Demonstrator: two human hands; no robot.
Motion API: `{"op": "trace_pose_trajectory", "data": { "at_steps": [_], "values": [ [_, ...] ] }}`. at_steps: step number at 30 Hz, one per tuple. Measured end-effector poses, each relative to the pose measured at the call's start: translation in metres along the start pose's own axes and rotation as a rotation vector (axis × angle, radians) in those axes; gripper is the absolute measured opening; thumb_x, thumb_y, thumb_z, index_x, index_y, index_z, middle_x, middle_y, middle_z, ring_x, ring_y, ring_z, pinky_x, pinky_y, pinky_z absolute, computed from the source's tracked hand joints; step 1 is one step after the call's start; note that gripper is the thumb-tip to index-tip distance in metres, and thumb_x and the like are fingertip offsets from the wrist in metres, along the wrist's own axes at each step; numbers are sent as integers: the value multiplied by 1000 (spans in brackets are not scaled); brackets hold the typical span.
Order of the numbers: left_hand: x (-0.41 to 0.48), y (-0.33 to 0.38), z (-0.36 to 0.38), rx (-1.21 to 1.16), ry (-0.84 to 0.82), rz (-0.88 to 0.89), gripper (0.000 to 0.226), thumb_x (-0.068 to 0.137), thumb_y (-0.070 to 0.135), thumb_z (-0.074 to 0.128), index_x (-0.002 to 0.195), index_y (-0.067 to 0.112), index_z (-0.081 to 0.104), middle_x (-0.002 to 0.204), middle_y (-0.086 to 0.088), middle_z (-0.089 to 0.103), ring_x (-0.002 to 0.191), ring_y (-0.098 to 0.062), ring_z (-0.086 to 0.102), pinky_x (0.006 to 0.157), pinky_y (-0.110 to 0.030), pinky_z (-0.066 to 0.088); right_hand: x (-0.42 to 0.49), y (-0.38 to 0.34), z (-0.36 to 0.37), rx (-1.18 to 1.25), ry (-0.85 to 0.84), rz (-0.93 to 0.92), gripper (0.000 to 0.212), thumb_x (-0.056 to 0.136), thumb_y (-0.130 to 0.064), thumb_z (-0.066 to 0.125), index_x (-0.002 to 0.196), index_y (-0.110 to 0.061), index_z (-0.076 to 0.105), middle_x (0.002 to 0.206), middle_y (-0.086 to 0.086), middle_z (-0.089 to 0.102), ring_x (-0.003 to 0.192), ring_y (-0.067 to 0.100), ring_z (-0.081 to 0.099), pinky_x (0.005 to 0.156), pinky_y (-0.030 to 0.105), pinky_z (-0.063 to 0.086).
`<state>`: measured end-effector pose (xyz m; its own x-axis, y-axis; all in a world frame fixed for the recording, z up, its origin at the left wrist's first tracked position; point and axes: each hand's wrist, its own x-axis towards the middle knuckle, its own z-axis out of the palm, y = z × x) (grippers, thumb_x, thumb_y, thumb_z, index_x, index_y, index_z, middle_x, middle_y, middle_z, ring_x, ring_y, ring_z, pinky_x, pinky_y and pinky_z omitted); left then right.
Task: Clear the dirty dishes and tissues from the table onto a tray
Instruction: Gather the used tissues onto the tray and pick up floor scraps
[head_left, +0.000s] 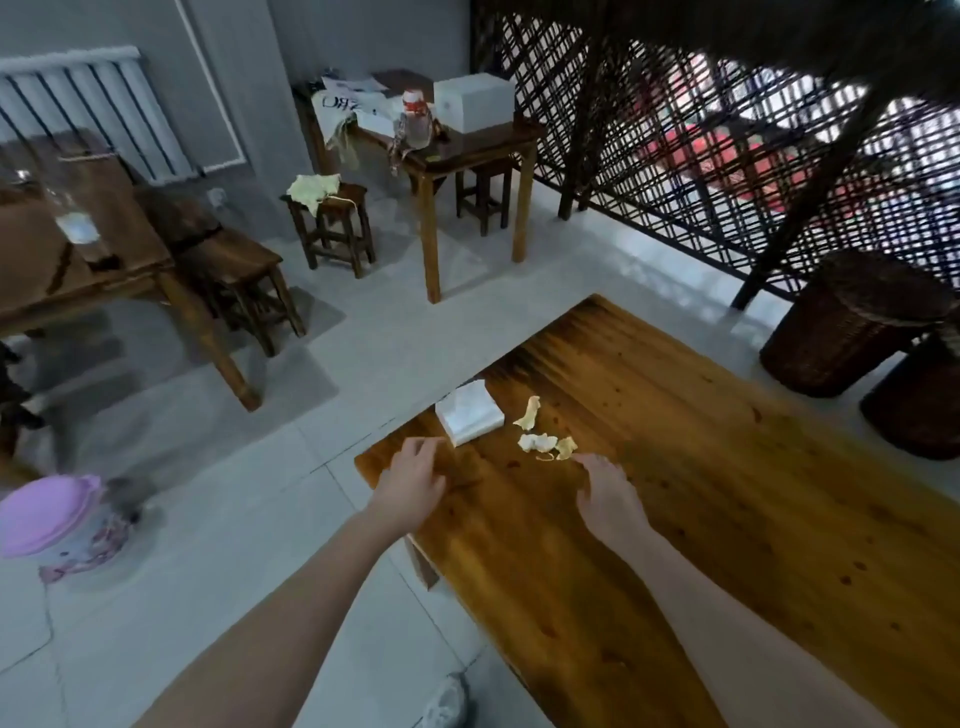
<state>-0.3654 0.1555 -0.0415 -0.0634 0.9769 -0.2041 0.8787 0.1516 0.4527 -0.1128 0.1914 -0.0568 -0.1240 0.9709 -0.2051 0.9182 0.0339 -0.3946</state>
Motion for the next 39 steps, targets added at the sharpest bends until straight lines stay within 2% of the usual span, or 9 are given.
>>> {"op": "trace_pose_trajectory", "data": {
  "at_steps": [6, 12, 15, 21, 26, 32, 39],
  "values": [
    [86, -38, -16, 0, -92, 32, 52, 97, 20, 46, 146, 21, 29, 147, -3, 30, 130, -21, 39, 109, -39, 36, 69, -33, 23, 18, -19, 102, 52, 93, -3, 49, 141, -24, 40, 146, -2, 41, 132, 17, 38, 110, 35, 36],
    [145, -52, -16, -19, -99, 84, 54, 97, 19, 46, 147, 23, 28, 147, -4, 32, 129, -23, 40, 109, -41, 36, 118, -39, 48, -6, -19, 120, 52, 93, -2, 51, 139, -23, 40, 145, -3, 41, 129, 17, 41, 110, 32, 35],
    [167, -57, -15, -20, -113, 98, 53, 98, 19, 45, 148, 22, 27, 148, -5, 30, 130, -24, 40, 109, -40, 35, 139, -38, 61, -98, -69, 118, 62, 89, -4, 59, 143, -24, 34, 150, -2, 34, 135, 20, 36, 113, 39, 32],
    [202, -61, -4, -43, -130, 133, 55, 97, 17, 47, 148, 22, 26, 149, -3, 28, 132, -22, 37, 109, -36, 32, 175, -29, 85, -289, -218, 146, 87, 86, -15, 66, 149, -33, 10, 159, 1, 10, 142, 28, 22, 113, 53, 26],
    [221, -59, 4, -65, -118, 158, 55, 98, 19, 49, 147, 22, 27, 149, -1, 28, 130, -19, 39, 107, -32, 33, 194, -29, 94, -310, -268, 148, 89, 85, -21, 68, 148, -39, 9, 158, -1, 4, 142, 28, 17, 108, 57, 28],
    [230, -60, 11, -83, -135, 180, 53, 97, 19, 49, 146, 21, 29, 149, -1, 29, 129, -19, 41, 105, -32, 35, 198, -31, 94, -207, -185, 112, 73, 83, -12, 68, 143, -27, 29, 143, 2, 31, 127, 21, 37, 98, 40, 46],
    [231, -56, 11, -97, -127, 198, 51, 98, 20, 49, 146, 22, 31, 150, -1, 29, 130, -19, 41, 106, -33, 39, 182, -24, 97, -64, -74, 152, 49, 87, -5, 62, 132, -16, 47, 127, 0, 47, 109, 13, 46, 89, 23, 47]
  ]
}}
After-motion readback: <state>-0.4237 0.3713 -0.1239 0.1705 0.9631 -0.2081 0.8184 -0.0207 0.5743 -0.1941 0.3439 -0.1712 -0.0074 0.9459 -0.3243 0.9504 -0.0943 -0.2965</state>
